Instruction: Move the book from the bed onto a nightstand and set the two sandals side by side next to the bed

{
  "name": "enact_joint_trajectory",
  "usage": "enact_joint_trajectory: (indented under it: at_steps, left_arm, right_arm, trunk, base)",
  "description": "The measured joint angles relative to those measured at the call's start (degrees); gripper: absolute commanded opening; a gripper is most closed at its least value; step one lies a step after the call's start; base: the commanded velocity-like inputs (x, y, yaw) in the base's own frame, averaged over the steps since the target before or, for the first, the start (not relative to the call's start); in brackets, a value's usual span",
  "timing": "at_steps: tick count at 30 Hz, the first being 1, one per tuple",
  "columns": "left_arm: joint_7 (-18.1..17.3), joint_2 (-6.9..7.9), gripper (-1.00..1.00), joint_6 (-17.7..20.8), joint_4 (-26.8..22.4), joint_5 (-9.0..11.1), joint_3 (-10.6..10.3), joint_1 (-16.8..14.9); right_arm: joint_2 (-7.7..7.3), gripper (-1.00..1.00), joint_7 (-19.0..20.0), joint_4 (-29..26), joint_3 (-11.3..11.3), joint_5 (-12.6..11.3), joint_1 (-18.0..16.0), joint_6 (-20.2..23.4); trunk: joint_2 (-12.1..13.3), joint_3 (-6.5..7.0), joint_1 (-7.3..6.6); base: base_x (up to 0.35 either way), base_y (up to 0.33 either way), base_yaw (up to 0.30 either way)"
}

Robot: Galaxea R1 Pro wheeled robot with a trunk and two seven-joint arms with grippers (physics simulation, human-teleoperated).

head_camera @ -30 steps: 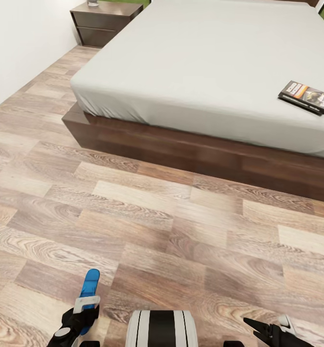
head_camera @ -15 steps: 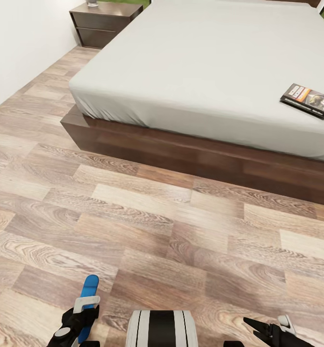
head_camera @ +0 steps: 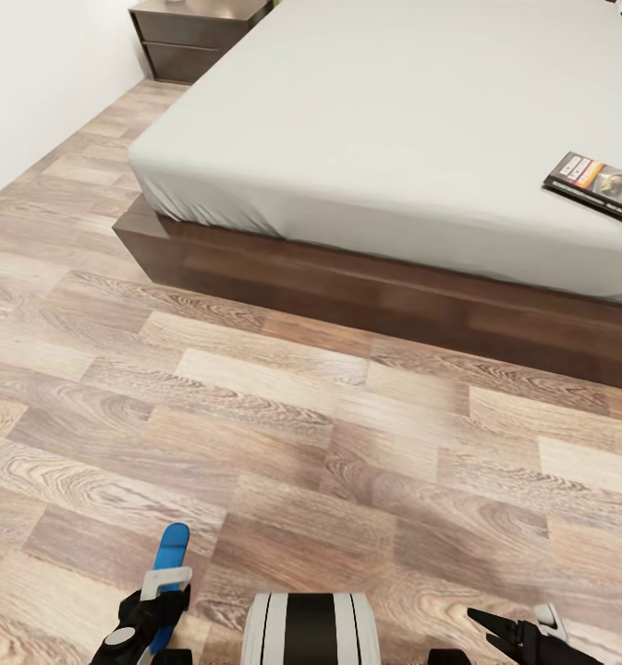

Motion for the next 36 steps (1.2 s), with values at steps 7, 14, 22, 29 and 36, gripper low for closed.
enact_joint_trajectory:
  at_steps: [7, 14, 22, 29, 36]
  left_arm:
    - [0.00, 0.00, 1.00, 0.00, 0.00, -0.05, 0.00, 0.00]
    - [0.00, 0.00, 1.00, 0.00, 0.00, 0.02, 0.08, 0.00]
    - [0.00, 0.00, 1.00, 0.00, 0.00, 0.01, 0.09, 0.00]
    - [0.00, 0.00, 1.00, 0.00, 0.00, 0.02, 0.09, 0.00]
    - [0.00, 0.00, 1.00, 0.00, 0.00, 0.01, 0.09, 0.00]
  right_arm:
    - [0.03, 1.00, -0.01, 0.00, 0.00, -0.01, -0.02, 0.01]
    - [0.00, 1.00, 0.00, 0.00, 0.00, 0.00, -0.02, 0.00]
    - [-0.03, 1.00, 0.20, -0.16, -0.05, -0.12, 0.01, 0.08]
    - [-0.29, 1.00, 10.41, -0.14, -3.41, -3.38, 0.02, 0.10]
    - [-2.85, 1.00, 20.10, 0.61, -4.63, -4.28, 0.04, -0.07]
  trunk:
    - [-0.02, -0.23, 0.02]
    - [-0.08, -1.33, 0.15]
    - [-0.08, -1.34, 0.15]
    - [-0.08, -1.34, 0.15]
    - [-0.08, -1.34, 0.15]
  base:
    - [0.000, 0.000, 0.000]
    - [0.000, 0.000, 0.000]
    - [0.000, 0.000, 0.000]
    - [0.000, 0.000, 0.000]
    - [0.000, 0.000, 0.000]
